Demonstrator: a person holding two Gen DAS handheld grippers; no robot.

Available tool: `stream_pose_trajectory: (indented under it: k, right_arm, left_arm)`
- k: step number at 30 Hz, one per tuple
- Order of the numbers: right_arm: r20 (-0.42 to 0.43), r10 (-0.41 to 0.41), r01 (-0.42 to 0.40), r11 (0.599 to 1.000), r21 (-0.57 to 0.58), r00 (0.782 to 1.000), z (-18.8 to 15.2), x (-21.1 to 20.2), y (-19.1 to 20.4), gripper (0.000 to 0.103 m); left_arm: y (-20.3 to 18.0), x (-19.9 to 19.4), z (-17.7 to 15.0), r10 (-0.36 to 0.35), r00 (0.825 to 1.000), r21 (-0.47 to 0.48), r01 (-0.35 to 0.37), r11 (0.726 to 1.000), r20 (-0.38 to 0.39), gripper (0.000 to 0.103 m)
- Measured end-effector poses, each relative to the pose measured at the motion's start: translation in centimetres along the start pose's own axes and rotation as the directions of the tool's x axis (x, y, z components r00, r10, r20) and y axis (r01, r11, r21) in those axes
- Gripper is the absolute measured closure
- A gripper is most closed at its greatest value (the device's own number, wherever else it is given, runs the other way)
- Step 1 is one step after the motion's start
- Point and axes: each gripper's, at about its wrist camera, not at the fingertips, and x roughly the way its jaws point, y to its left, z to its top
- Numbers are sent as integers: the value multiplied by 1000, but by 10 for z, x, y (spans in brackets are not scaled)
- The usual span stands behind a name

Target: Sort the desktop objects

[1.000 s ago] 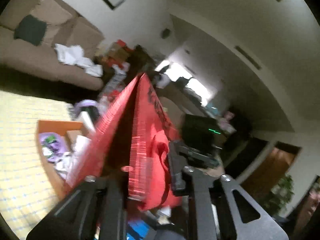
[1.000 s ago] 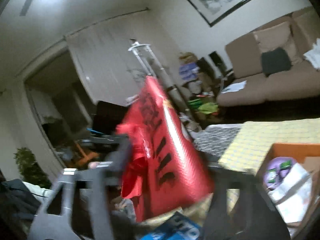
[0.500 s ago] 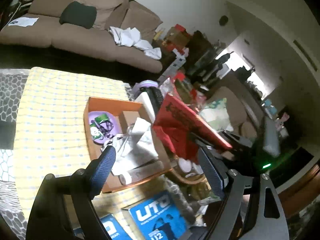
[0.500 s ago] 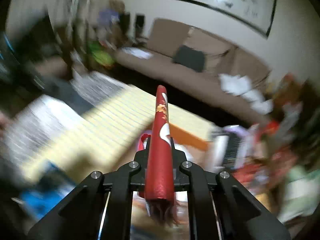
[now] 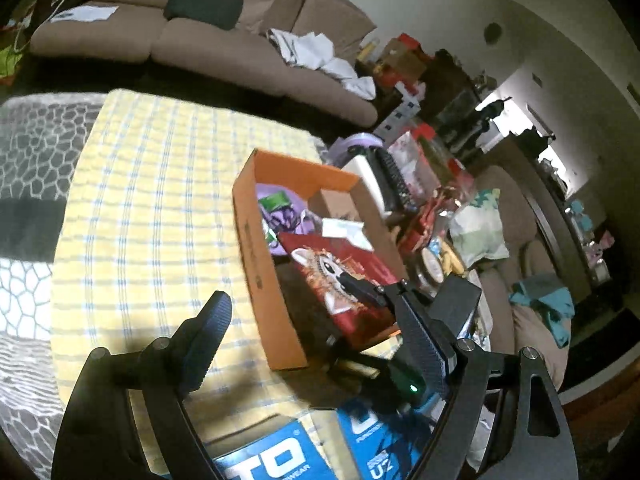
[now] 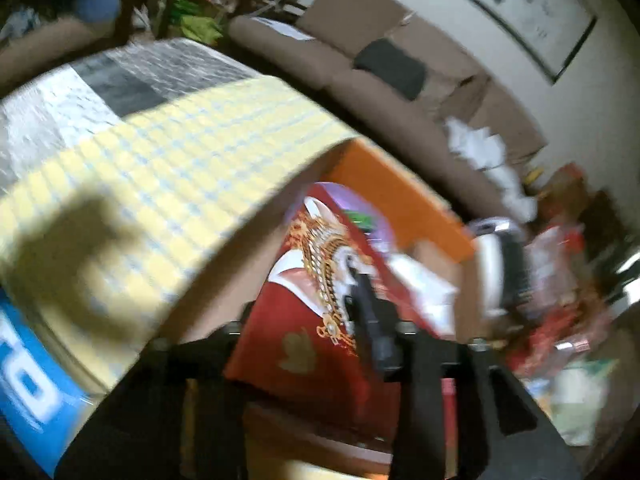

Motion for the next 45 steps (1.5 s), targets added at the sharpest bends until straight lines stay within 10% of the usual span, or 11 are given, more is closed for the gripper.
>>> stream_pose_trajectory:
  k: [4,6,14,26,29,45]
  right_arm:
    - [33,152,-154,981,116,988,-7,-10,-8,47]
    - [93,302,-316,923,221,949,-13,-22,-27,29]
    - [296,349,-455,737,499,889,-80,-96,-125,28]
    - [178,188,-258,742,618,966,-115,-105,-140,14]
    - [173,163,-235,753,614,971,-116,-109,-132,0]
    - [3,121,-96,773,627,993,-155,-92,-64,0]
  left_arm:
    - [2,12,-10,5,1000,0,-5,1000,-10,17]
    - [0,15,-14,-3,1000,-5,2,1000,-14,17]
    - [-26,18,-39,49,999,111,-47,993,-11,8]
    - [-77,41,-102,261,963,307,-271,912,74,0]
    - [-83,34,-109,270,957,290,-290,912,110,0]
    - [-35,45,-187,410,907,161,-421,893,98,0]
